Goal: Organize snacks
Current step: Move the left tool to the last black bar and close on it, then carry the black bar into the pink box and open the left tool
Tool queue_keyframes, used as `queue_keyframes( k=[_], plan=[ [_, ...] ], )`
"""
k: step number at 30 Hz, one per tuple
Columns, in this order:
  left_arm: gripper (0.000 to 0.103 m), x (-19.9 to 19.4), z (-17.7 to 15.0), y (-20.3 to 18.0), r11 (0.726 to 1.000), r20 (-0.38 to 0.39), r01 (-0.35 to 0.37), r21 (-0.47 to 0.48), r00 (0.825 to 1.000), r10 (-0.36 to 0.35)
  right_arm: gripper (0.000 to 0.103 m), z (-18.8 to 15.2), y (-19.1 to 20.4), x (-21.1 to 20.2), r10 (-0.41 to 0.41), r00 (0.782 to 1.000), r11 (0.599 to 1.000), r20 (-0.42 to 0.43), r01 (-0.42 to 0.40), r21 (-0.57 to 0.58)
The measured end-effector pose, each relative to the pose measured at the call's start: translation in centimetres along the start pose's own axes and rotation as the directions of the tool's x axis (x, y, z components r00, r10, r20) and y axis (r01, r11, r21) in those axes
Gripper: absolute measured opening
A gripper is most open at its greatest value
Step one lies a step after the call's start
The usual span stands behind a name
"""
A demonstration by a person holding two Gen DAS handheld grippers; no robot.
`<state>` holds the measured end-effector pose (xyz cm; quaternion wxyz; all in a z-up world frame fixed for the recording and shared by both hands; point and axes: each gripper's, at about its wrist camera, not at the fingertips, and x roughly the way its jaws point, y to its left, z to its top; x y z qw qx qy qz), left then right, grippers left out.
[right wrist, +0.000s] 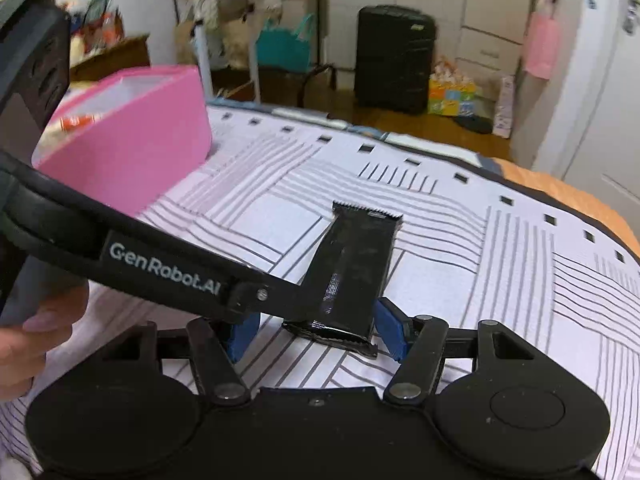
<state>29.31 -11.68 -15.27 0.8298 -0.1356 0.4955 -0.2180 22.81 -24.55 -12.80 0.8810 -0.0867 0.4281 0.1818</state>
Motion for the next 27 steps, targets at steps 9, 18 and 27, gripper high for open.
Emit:
queue_keyframes(
  k=[9, 18, 27],
  plan=[
    [0.05, 2.6, 0.5, 0.1, 0.999, 0.026, 0.039, -0.009, 0.999, -0.039, 0.07, -0.5, -1.3, 3.1, -0.026, 0.998, 0.995, 0.06, 0.02, 0.093],
    [0.048, 2.5, 0.0, -1.0, 0.999, 0.002, 0.044, 0.0, 0.999, -0.044, 0.057, -2.0, 0.6, 1.5, -0.055, 0.994, 0.988, 0.093, 0.04, 0.149],
    [0.048, -1.2, -1.7, -1.2, 1.0, -0.028, 0.003, 0.02, 1.0, -0.002, 0.056, -2.3, 3.4, -1.6, -0.048, 0.994, 0.981, 0.098, 0.028, 0.194]
  ],
)
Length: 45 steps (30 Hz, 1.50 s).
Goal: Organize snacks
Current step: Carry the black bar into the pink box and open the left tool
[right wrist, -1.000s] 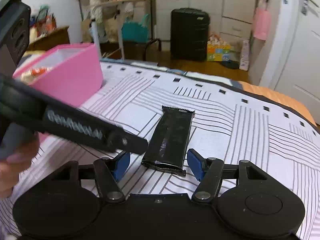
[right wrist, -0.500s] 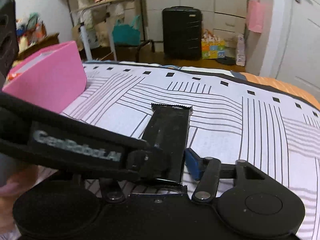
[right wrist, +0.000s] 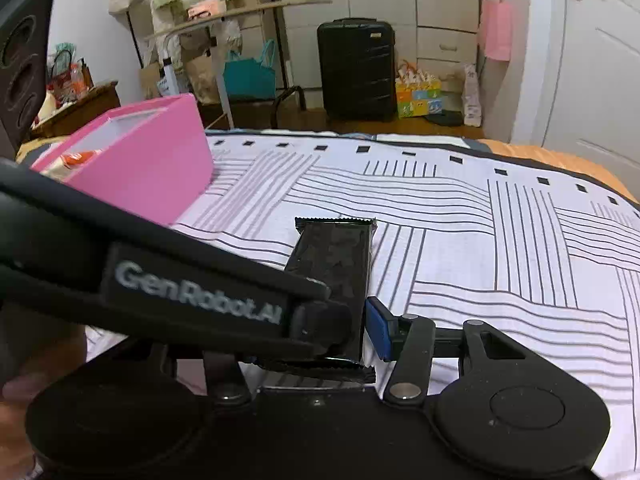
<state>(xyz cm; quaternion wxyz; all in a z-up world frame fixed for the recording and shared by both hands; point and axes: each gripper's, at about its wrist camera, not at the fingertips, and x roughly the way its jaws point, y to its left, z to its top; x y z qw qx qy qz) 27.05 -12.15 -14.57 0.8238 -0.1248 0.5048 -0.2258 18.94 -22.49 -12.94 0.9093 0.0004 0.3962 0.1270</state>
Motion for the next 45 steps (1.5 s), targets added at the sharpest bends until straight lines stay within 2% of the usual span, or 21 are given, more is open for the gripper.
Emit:
queue_keyframes(
  k=[3, 8, 17, 24, 30, 34, 38, 42, 45],
  plan=[
    [0.048, -1.3, -0.5, -0.5, 1.0, -0.01, -0.024, 0.011, 1.0, 0.024, 0.056, -0.1, 0.8, -1.1, 0.007, 1.0, 1.0, -0.009, -0.007, 0.009],
    [0.048, -4.0, -1.5, -0.6, 1.0, -0.022, -0.024, 0.01, 0.999, 0.024, 0.056, 0.2, 2.2, -3.4, 0.018, 1.0, 0.999, -0.007, -0.018, 0.028],
    [0.048, -10.2, -2.4, -1.5, 0.999, 0.01, -0.026, 0.045, 1.0, 0.026, 0.056, 1.7, 5.0, -8.1, 0.064, 0.998, 0.997, 0.022, -0.065, 0.047],
    [0.048, -15.5, -2.7, -1.8, 0.996, 0.026, -0.032, 0.078, 0.999, 0.03, 0.056, 2.9, 8.1, -11.1, 0.097, 0.993, 0.995, 0.063, -0.096, -0.016],
    [0.048, -19.7, -3.1, -1.4, 0.992, 0.077, -0.09, 0.084, 0.994, 0.084, 0.056, 4.4, 11.1, -11.9, 0.17, 0.983, 0.983, 0.075, -0.163, -0.09],
    [0.048, -21.9, -3.3, 0.2, 0.991, 0.117, -0.123, 0.061, 0.986, 0.115, 0.056, 5.3, 13.5, -11.3, 0.216, 0.973, 0.965, 0.076, -0.202, -0.165],
    [0.048, -23.5, -3.4, 2.7, 0.988, 0.157, -0.15, 0.016, 0.977, 0.146, 0.056, 6.2, 16.1, -9.8, 0.275, 0.959, 0.932, 0.073, -0.247, -0.266],
    [0.048, -24.6, -3.7, 6.1, 0.986, 0.187, -0.164, -0.036, 0.968, 0.168, 0.056, 7.0, 18.7, -7.8, 0.321, 0.946, 0.893, 0.031, -0.292, -0.342],
    [0.048, -24.9, -3.8, 9.0, 0.984, 0.184, -0.152, -0.09, 0.969, 0.166, 0.056, 7.4, 20.6, -6.3, 0.345, 0.939, 0.857, -0.004, -0.316, -0.407]
  ],
)
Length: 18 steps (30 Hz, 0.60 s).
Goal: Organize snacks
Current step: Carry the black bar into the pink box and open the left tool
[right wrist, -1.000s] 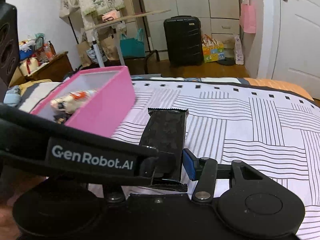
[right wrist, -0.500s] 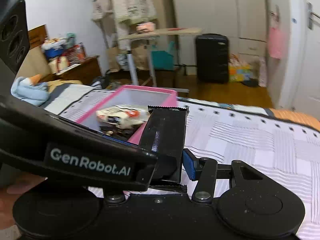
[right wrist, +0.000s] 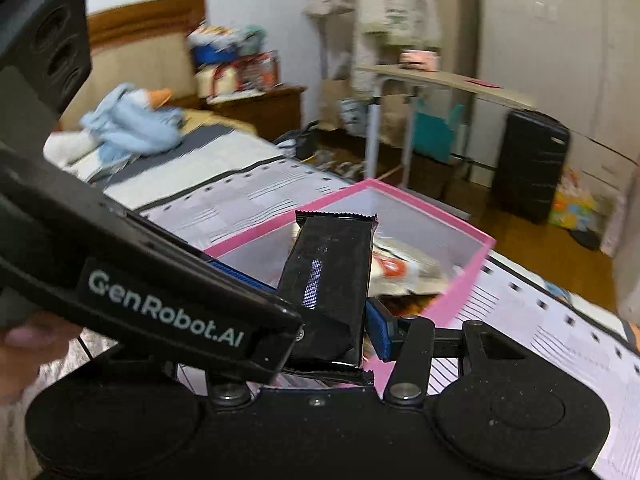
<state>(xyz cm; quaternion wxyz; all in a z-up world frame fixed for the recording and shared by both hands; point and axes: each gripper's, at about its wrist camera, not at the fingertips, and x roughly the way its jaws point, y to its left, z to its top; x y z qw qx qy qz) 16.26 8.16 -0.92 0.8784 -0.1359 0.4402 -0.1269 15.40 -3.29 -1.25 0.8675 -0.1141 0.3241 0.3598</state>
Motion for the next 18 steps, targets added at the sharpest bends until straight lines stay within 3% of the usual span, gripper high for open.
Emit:
queue_keyframes(
  k=[5, 14, 18],
  plan=[
    [0.048, 0.6, 0.1, 4.2, 0.998, -0.015, 0.001, -0.068, 1.0, -0.002, 0.056, 0.8, 0.6, 2.7, 0.074, 0.997, 0.993, -0.033, -0.076, -0.095],
    [0.048, 3.4, 0.0, 8.6, 0.982, -0.033, -0.005, -0.188, 0.999, -0.001, 0.056, 1.7, 0.9, 6.7, 0.12, 0.981, 0.942, -0.15, -0.16, -0.294],
    [0.052, 4.8, -0.3, 9.6, 0.975, -0.042, 0.0, -0.223, 0.999, -0.009, 0.06, 1.1, 1.0, 7.5, 0.02, 0.991, 0.94, -0.134, -0.064, -0.334]
  ],
)
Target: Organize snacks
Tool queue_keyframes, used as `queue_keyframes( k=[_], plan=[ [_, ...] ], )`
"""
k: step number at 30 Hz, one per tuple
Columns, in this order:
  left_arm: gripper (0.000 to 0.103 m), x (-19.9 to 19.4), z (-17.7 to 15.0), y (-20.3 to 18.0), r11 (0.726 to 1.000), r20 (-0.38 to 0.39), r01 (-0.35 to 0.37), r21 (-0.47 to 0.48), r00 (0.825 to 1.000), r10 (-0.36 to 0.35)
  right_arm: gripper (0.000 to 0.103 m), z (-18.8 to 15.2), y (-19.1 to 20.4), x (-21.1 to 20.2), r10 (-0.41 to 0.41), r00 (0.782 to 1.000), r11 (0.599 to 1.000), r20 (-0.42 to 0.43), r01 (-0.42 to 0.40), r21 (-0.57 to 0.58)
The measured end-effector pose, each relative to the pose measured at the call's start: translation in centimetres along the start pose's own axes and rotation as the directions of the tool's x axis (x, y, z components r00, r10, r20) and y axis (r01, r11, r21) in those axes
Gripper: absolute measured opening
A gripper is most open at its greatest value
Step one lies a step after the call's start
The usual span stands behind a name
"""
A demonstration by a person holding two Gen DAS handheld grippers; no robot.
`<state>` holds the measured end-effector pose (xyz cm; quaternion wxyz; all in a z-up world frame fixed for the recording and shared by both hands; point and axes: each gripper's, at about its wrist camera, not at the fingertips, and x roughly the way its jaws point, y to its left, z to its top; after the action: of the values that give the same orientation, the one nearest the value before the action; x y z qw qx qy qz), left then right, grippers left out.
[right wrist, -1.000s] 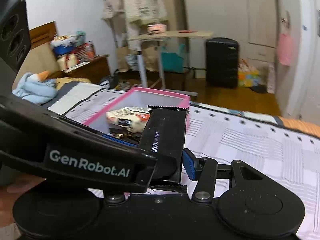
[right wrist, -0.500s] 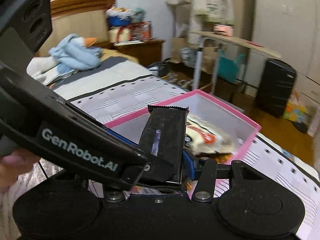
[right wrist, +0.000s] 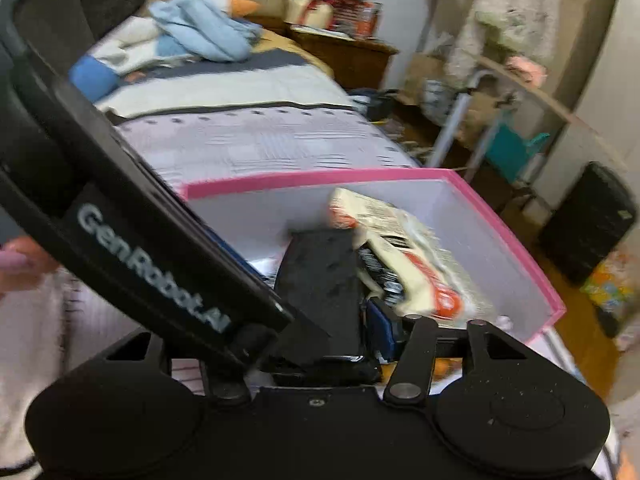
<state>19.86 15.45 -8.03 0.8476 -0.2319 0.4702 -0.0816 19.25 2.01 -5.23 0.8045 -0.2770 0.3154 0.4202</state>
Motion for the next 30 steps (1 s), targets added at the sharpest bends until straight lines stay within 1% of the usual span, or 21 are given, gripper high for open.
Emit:
queue_keyframes(
  k=[2, 4, 6, 7, 10, 14, 16, 20, 22, 25, 29, 30],
  plan=[
    [0.053, 0.4, 0.0, 0.1, 1.0, 0.013, -0.019, -0.002, 1.0, 0.019, 0.061, -0.5, 0.0, -0.3, -0.035, 0.999, 0.999, 0.008, 0.034, 0.022],
    [0.058, 0.8, -0.1, 0.1, 0.999, 0.026, -0.034, 0.004, 0.999, 0.034, 0.061, -0.9, 0.1, -1.1, -0.059, 0.998, 0.996, 0.021, 0.058, 0.063],
    [0.058, 1.0, -0.1, 0.4, 1.0, 0.03, -0.019, -0.007, 0.999, 0.019, 0.061, -1.5, 0.3, -2.2, -0.088, 0.995, 0.991, 0.048, 0.083, 0.108],
    [0.058, 0.9, -0.2, 0.5, 1.0, 0.035, -0.024, -0.018, 0.999, 0.024, 0.061, -1.9, 0.4, -2.9, -0.102, 0.993, 0.986, 0.058, 0.093, 0.135],
    [0.058, 0.2, -0.2, 0.3, 0.999, 0.07, -0.049, -0.008, 0.996, 0.05, 0.061, -3.0, 0.3, -4.9, -0.139, 0.986, 0.966, 0.087, 0.115, 0.233],
    [0.058, -0.7, -0.3, 0.3, 0.999, 0.082, -0.051, -0.01, 0.995, 0.051, 0.062, -4.3, 0.0, -7.5, -0.2, 0.973, 0.918, 0.113, 0.145, 0.37],
    [0.058, -1.2, -0.4, 0.1, 0.998, 0.086, -0.06, 0.004, 0.995, 0.059, 0.063, -4.8, -0.2, -8.7, -0.219, 0.969, 0.897, 0.115, 0.154, 0.414],
    [0.058, -2.7, -1.0, -1.2, 0.996, 0.113, -0.07, 0.057, 0.992, 0.063, 0.064, -5.4, 0.0, -11.0, -0.266, 0.958, 0.864, 0.105, 0.188, 0.468],
    [0.058, -3.2, -1.4, -1.9, 0.993, 0.14, -0.08, 0.087, 0.988, 0.067, 0.064, -5.9, 0.0, -12.1, -0.27, 0.957, 0.843, 0.102, 0.184, 0.505],
    [0.058, -3.9, -1.8, -2.9, 0.984, 0.163, -0.126, 0.123, 0.981, 0.105, 0.064, -6.6, -0.1, -13.9, -0.277, 0.955, 0.803, 0.107, 0.169, 0.572],
    [0.058, -5.5, -2.5, -4.1, 0.979, 0.185, -0.122, 0.165, 0.979, 0.091, 0.066, -7.2, 0.6, -16.6, -0.335, 0.938, 0.755, 0.089, 0.211, 0.621],
    [0.06, -6.0, -2.7, -4.5, 0.976, 0.191, -0.126, 0.178, 0.977, 0.091, 0.068, -7.3, 0.8, -17.2, -0.349, 0.934, 0.747, 0.082, 0.224, 0.626]
  ],
)
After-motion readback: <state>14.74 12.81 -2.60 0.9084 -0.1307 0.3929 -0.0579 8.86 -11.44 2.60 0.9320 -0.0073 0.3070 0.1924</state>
